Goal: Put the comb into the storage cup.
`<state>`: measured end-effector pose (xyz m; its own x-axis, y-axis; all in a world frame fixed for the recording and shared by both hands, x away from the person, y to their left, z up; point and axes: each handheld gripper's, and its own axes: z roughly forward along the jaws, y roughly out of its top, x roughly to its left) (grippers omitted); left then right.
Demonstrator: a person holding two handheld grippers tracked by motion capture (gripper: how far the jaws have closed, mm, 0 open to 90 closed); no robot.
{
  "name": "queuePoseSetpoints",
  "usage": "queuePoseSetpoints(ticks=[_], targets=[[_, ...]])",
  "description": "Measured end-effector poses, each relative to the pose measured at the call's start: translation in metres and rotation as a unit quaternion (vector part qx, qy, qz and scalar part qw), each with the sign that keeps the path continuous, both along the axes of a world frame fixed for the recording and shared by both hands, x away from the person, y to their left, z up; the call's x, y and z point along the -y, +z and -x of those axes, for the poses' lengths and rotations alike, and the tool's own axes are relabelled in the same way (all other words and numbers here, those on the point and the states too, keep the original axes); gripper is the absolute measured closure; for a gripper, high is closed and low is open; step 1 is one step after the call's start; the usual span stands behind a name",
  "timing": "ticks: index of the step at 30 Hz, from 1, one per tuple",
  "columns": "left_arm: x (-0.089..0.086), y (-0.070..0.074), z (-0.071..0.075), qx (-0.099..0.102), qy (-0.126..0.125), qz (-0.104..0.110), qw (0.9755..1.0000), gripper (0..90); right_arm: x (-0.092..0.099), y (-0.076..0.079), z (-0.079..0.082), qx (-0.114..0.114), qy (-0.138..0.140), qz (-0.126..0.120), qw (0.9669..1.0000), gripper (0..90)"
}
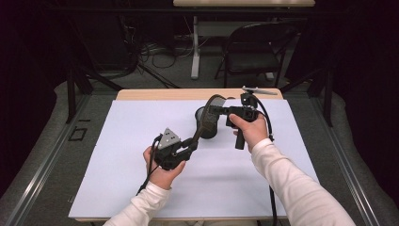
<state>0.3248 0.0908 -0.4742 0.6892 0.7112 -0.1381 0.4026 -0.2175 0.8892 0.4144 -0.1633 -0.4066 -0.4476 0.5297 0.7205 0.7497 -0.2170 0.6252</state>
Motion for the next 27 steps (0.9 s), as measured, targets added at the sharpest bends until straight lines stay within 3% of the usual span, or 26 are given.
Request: queuePoseSetpoints(ticks=[13,27], targets=[[-0.0003,0.0000,-0.0004,0.002,0.005,-0.001,1.0000,71.0,0.0004,0.0006,0.0004,-0.004,0.002,-0.005,1.0000,87.1],[-0.0054,-0.0006,-0.0009,-0.003,0.016,0.014,0.9998,59.5,-0.0001,0.0015,0.0014,0.000,-0.004,0.001,1.0000,87.1]])
